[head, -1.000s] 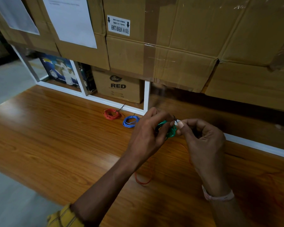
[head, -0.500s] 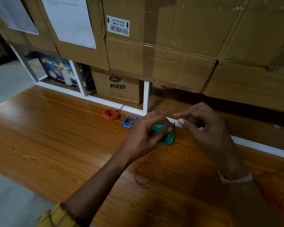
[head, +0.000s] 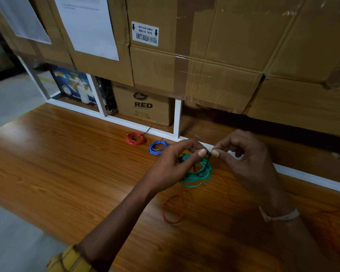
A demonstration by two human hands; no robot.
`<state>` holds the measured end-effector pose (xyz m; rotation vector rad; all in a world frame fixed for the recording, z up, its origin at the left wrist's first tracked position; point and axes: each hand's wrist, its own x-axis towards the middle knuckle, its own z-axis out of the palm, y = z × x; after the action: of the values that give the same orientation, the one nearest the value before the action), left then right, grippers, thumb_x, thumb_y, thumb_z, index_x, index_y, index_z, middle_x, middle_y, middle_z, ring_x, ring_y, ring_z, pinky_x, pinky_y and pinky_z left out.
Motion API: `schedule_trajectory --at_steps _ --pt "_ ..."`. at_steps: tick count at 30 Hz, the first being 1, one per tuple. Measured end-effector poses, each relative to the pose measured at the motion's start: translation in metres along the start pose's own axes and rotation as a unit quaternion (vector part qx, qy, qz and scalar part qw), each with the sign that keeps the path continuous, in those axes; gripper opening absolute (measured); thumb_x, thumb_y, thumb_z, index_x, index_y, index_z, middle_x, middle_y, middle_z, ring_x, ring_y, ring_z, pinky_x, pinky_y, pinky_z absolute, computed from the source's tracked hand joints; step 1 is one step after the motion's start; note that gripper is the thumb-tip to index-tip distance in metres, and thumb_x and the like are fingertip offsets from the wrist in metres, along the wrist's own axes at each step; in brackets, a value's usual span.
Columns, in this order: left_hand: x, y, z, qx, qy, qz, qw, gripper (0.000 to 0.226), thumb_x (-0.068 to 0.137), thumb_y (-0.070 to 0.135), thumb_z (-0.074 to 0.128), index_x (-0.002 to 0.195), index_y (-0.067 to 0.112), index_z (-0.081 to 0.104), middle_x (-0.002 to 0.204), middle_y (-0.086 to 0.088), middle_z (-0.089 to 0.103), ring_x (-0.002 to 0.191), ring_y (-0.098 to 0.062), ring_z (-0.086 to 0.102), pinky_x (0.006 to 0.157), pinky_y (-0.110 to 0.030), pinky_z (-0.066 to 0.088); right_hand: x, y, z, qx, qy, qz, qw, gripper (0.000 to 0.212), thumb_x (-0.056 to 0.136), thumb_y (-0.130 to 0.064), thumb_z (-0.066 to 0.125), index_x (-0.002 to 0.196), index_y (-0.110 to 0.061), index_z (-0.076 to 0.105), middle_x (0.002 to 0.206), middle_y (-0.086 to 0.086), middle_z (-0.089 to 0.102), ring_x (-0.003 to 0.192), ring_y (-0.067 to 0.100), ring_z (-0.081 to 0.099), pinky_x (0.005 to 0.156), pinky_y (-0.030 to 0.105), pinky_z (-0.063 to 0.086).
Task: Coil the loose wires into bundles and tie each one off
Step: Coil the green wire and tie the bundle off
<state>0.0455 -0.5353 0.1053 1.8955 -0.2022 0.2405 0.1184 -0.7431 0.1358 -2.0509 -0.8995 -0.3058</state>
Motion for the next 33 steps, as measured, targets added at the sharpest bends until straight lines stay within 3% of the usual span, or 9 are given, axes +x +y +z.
schedule_trajectory --at_steps 5,9,16,18,21,23,25,29,33 --pt "0.003 -0.002 0.004 -0.035 0.004 -0.016 0.999 0.010 0.100 0.031 0.073 0.101 0.021 0.072 0.103 -0.003 0.066 0.099 -0.020 0.070 0.084 -0.042 0.058 -0.003 0.007 0.003 0.037 -0.004 0.023 0.999 0.009 0.084 -0.023 0.082 0.083 -0.025 0.072 0.083 -0.013 0.064 0.079 0.012 0.056 0.066 0.027 0.040" --pt "0.008 -0.004 0.003 -0.020 0.004 -0.011 1.000 0.005 0.097 0.021 0.076 0.095 0.020 0.072 0.100 -0.004 0.067 0.096 -0.021 0.071 0.080 -0.041 0.058 -0.006 0.013 0.010 0.050 -0.017 0.026 0.998 0.009 0.088 -0.022 0.078 0.086 -0.027 0.071 0.087 -0.010 0.066 0.085 0.016 0.059 0.066 0.038 0.046" --pt "0.000 -0.017 -0.006 -0.010 -0.016 -0.045 0.999 0.007 0.098 0.012 0.071 0.098 0.019 0.072 0.096 -0.001 0.073 0.095 -0.015 0.072 0.088 -0.048 0.058 -0.006 0.026 0.009 0.112 0.102 0.145 0.978 0.009 0.099 -0.016 0.064 0.095 -0.024 0.065 0.096 -0.005 0.067 0.093 0.009 0.064 0.081 0.039 0.055" --pt "0.000 -0.018 -0.004 -0.010 -0.018 -0.052 0.998 0.004 0.099 0.015 0.071 0.101 0.019 0.071 0.099 -0.001 0.074 0.098 -0.018 0.073 0.090 -0.050 0.059 -0.005 0.024 0.019 0.241 0.090 0.180 0.950 0.015 0.105 -0.013 0.055 0.096 -0.022 0.062 0.105 0.001 0.071 0.105 0.019 0.068 0.090 0.044 0.058" --pt "0.003 -0.022 0.001 -0.008 -0.010 -0.067 0.998 0.005 0.098 0.019 0.073 0.100 0.019 0.069 0.098 -0.003 0.075 0.099 -0.020 0.073 0.092 -0.054 0.060 0.001 0.016 0.032 0.486 0.062 0.254 0.834 0.017 0.108 -0.007 0.041 0.098 -0.012 0.054 0.099 0.011 0.074 0.099 0.032 0.074 0.093 0.050 0.059" --pt "0.005 -0.028 0.004 -0.007 -0.002 -0.071 0.997 0.005 0.097 0.017 0.073 0.096 0.017 0.068 0.094 -0.001 0.074 0.098 -0.018 0.072 0.092 -0.048 0.059 0.008 0.016 0.038 0.545 0.072 0.301 0.779 0.019 0.108 -0.006 0.040 0.093 -0.011 0.052 0.082 0.009 0.069 0.080 0.027 0.074 0.086 0.050 0.061" --pt "0.006 -0.035 0.007 0.006 -0.002 -0.071 0.997 0.007 0.096 0.014 0.073 0.092 0.015 0.067 0.093 -0.005 0.071 0.095 -0.019 0.070 0.088 -0.041 0.057 0.015 0.019 0.047 0.550 0.090 0.357 0.750 0.021 0.107 -0.002 0.041 0.089 -0.010 0.049 0.072 0.007 0.059 0.061 0.020 0.064 0.065 0.039 0.062" --pt "0.009 -0.050 0.011 0.041 -0.034 -0.081 0.995 0.009 0.094 0.017 0.071 0.089 0.015 0.065 0.092 -0.011 0.066 0.092 -0.025 0.067 0.087 -0.048 0.056 0.033 0.033 0.065 0.475 0.075 0.429 0.765 0.025 0.103 0.008 0.033 0.092 -0.011 0.044 0.072 0.006 0.045 0.056 0.013 0.041 0.048 0.026 0.037" --pt "0.012 -0.061 0.016 0.026 -0.047 -0.094 0.994 0.012 0.094 0.019 0.070 0.090 0.011 0.062 0.095 -0.018 0.066 0.095 -0.032 0.067 0.088 -0.055 0.057 0.043 0.056 0.080 0.456 0.061 0.452 0.764 0.033 0.098 0.014 0.028 0.085 -0.011 0.045 0.069 0.007 0.043 0.050 0.012 0.037 0.042 0.019 0.033"
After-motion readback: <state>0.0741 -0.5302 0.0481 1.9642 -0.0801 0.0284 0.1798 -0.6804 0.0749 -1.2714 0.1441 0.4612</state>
